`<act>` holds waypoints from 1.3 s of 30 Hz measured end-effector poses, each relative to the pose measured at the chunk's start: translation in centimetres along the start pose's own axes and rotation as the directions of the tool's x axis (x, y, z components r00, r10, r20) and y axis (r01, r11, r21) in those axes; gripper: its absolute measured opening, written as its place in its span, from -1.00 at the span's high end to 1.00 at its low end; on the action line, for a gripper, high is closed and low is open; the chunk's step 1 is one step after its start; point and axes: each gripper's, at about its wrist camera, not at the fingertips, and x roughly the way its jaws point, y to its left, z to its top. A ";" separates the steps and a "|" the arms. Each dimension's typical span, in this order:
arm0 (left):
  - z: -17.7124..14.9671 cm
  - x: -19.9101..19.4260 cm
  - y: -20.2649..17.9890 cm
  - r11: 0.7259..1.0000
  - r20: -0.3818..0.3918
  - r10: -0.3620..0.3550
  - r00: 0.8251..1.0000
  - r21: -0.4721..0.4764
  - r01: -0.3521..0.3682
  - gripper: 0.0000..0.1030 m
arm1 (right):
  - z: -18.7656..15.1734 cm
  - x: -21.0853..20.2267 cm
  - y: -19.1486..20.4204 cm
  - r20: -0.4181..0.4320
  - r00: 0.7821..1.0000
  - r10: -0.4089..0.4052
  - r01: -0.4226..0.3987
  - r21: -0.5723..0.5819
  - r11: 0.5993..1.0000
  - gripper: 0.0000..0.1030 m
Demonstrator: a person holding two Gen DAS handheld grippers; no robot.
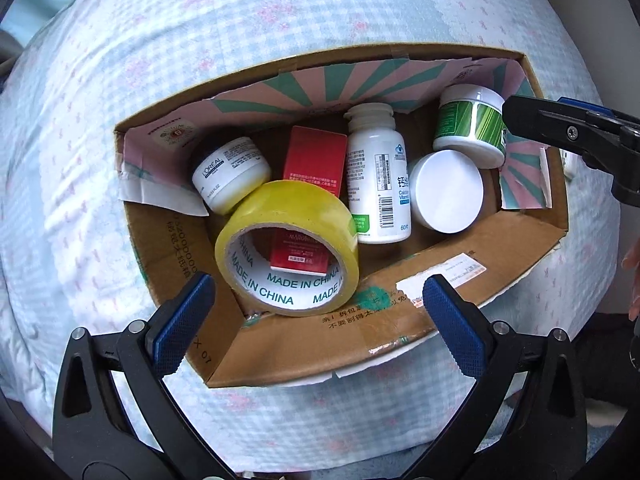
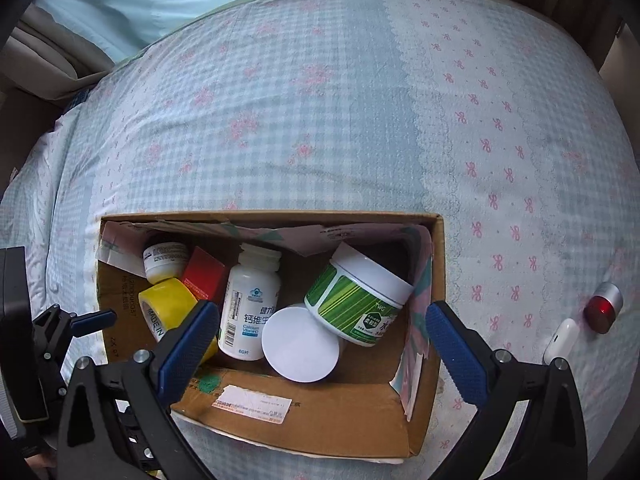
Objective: Organize rigid objects
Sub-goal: 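Lift both tools away from the box toward the remaining items, then grasp the white earbud case with the left tool while the right tool grasps the red-silver jar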
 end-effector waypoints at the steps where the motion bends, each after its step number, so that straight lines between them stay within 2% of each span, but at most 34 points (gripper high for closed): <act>1: 0.1 -0.4 0.0 1.000 0.005 0.001 1.000 0.001 -0.001 -1.00 | -0.2 -0.5 0.0 0.005 1.000 0.000 0.000 0.001 1.000 -1.00; 11: -2.3 -5.9 -1.2 0.999 0.109 0.046 0.993 0.021 -0.048 -1.00 | -2.9 -5.7 1.5 0.079 0.996 -0.033 0.035 -0.030 0.999 -1.00; 18: -4.9 -11.1 -3.0 0.995 0.227 0.074 0.971 0.050 -0.088 -1.00 | -6.2 -11.4 2.1 0.153 0.986 -0.069 0.075 -0.035 0.997 -1.00; 23: -6.2 -13.8 -5.3 0.991 0.290 0.067 0.955 0.091 -0.097 -1.00 | -9.1 -15.4 1.5 0.193 0.970 -0.145 0.157 -0.049 0.986 -1.00; 28: -6.8 -15.9 -7.9 0.990 0.353 0.029 0.935 0.121 -0.076 -1.00 | -12.0 -18.4 -1.0 0.191 0.959 -0.207 0.213 -0.009 0.977 -1.00; 34: -6.8 -17.5 -11.8 0.988 0.389 0.014 0.921 0.139 -0.074 -1.00 | -14.8 -21.6 -5.6 0.227 0.945 -0.234 0.227 0.059 0.972 -1.00; 39: -6.2 -18.1 -16.4 0.986 0.411 0.006 0.912 0.150 -0.074 -1.00 | -15.5 -23.3 -10.6 0.251 0.941 -0.229 0.224 0.047 0.973 -1.00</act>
